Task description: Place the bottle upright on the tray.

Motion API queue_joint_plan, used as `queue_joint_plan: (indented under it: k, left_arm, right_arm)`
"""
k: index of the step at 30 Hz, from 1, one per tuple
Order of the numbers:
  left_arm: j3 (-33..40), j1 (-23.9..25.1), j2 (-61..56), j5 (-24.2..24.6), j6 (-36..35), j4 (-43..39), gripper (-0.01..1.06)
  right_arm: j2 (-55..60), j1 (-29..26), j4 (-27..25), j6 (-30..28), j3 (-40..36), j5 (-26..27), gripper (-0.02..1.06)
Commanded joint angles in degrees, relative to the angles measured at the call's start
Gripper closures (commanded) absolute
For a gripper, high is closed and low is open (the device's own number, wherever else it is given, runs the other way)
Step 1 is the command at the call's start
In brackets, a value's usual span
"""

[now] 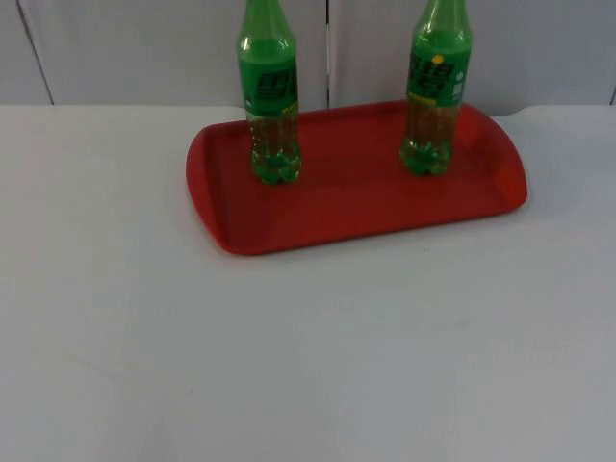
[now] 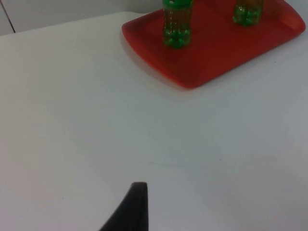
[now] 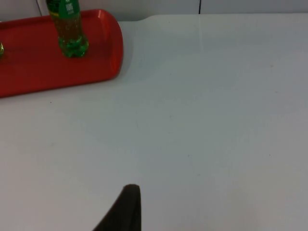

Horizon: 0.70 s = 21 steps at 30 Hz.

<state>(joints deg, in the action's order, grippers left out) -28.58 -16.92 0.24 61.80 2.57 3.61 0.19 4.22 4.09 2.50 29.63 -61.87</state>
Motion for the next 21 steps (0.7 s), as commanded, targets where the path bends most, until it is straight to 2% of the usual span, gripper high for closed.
queue_joint_plan:
  k: [1,2,7,21]
  left_arm:
    - [0.3,1.4,-0.2,-0.2,-0.5,0.2,0.00]
    - [0.3,1.4,-0.2,-0.2,-0.5,0.2,0.00]
    - [0.3,7.5,-0.2,-0.2,-0.5,0.2,0.00]
    - [0.3,17.6,-0.2,-0.2,-0.4,0.2,0.00]
  right_arm:
    - [-0.2,-0.5,-0.3,-0.1,0.0,0.2,-0.01]
    - [-0.2,-0.5,-0.3,-0.1,0.0,0.2,-0.01]
    - [-0.2,-0.5,-0.3,-0.1,0.0,0.2,-0.01]
    - [-0.2,-0.5,-0.3,-0.1,0.0,0.2,-0.01]
